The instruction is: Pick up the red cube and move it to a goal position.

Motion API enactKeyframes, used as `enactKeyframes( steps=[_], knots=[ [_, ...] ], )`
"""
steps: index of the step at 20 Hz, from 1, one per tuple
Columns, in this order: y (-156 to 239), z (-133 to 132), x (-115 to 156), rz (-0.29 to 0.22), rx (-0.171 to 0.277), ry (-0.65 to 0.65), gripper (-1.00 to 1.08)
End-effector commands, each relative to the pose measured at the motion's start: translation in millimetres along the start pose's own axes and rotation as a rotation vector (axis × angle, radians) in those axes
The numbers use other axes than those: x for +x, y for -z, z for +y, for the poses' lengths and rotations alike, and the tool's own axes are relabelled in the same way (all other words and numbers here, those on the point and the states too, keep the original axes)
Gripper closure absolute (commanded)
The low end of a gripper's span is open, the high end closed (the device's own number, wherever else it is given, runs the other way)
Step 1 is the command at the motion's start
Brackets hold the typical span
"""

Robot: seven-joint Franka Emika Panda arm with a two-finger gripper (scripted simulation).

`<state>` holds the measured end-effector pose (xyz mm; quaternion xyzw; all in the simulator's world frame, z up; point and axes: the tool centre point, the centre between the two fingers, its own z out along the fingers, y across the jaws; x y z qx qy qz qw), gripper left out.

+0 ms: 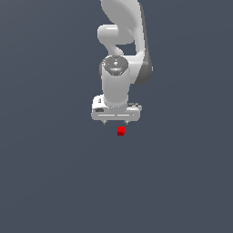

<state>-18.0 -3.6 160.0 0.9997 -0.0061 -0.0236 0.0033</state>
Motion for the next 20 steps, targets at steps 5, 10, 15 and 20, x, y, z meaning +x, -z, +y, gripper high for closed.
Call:
enactKeyframes(
  steps=[5,10,15,20],
  knots=[
    [-3.9,-0.9,-1.0,0.001,0.0,-0.001,-0.92],
    [-18.7,-3.7,-5.4,0.006,0.001,-0.005,-0.92],
    [-45.6,-9.0,-12.7,0.015,0.003,-0.011,-0.92],
    [-83.3,-16.7,-21.9,0.028,0.005,-0.021,-0.92]
  ],
)
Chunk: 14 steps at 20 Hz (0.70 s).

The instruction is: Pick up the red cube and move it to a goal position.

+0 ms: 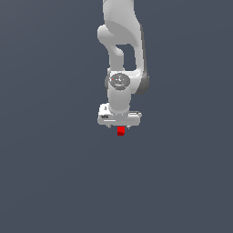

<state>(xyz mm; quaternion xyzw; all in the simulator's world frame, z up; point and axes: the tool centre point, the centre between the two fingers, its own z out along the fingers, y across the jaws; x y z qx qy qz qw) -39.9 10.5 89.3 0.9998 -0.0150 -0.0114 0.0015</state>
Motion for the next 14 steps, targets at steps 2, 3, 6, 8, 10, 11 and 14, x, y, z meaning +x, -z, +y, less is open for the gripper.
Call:
enactKeyframes(
  steps=[2,3,6,8,10,11,14],
  knots=[
    [-25.4,-5.0,-6.8,0.008,0.001,-0.006,-0.92],
    [-31.6,-6.3,-8.2,0.01,0.002,-0.008,-0.92],
    [-47.6,-9.5,-11.6,0.016,0.003,-0.011,-0.92],
    [-56.0,-11.2,-13.1,0.018,0.003,-0.013,-0.92],
    [-62.4,-12.5,-14.2,0.02,0.003,-0.015,-0.92],
    [-64.9,-13.0,-14.5,0.021,0.003,-0.015,-0.92],
    [-69.2,-14.0,-15.1,0.022,0.004,-0.016,-0.92]
  ],
)
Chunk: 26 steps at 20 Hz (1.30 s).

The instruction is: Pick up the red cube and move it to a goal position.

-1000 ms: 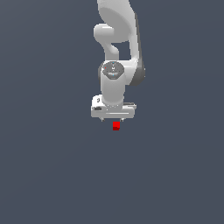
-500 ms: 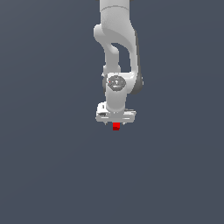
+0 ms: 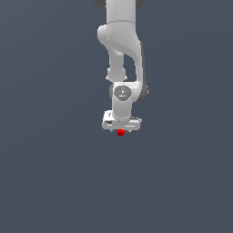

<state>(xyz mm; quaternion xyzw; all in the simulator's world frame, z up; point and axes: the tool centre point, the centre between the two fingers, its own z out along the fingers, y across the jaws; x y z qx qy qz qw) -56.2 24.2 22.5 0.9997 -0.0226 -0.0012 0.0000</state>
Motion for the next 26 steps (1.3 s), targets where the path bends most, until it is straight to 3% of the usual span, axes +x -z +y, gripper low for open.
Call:
enactKeyframes(
  steps=[1,2,16,26],
  knots=[
    [-2.3,-0.4,0.0,0.002,0.0,-0.001,-0.92],
    [-2.3,-0.4,0.0,0.002,0.0,-0.001,1.08],
    [2.7,3.4,0.4,0.002,0.0,-0.001,1.08],
    [50.9,44.6,10.0,0.002,0.0,-0.001,1.08]
  ],
)
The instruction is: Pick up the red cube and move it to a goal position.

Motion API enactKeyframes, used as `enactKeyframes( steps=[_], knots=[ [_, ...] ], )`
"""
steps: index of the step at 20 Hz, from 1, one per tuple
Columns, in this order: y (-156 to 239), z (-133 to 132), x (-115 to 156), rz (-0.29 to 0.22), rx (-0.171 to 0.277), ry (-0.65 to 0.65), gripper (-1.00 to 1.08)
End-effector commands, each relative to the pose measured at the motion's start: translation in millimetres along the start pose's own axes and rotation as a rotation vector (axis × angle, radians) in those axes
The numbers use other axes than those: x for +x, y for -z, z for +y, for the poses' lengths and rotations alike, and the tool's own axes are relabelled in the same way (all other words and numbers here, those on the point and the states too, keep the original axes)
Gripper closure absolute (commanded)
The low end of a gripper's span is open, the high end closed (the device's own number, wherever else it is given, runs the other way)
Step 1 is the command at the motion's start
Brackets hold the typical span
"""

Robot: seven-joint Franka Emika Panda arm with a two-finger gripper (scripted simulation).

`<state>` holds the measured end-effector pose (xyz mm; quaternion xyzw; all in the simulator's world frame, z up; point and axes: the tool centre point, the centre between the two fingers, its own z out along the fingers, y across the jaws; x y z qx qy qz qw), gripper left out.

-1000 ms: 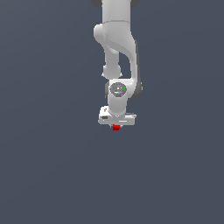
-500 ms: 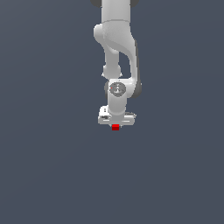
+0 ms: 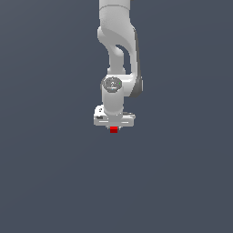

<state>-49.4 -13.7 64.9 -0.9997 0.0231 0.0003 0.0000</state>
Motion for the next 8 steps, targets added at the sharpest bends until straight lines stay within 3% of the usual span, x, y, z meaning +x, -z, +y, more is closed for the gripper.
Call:
enactKeyframes(
  steps=[1,8],
  knots=[
    [12.9,10.6,2.7,0.0,0.0,0.0,1.08],
    [26.0,21.9,7.0,0.001,0.0,0.0,1.08]
  ],
)
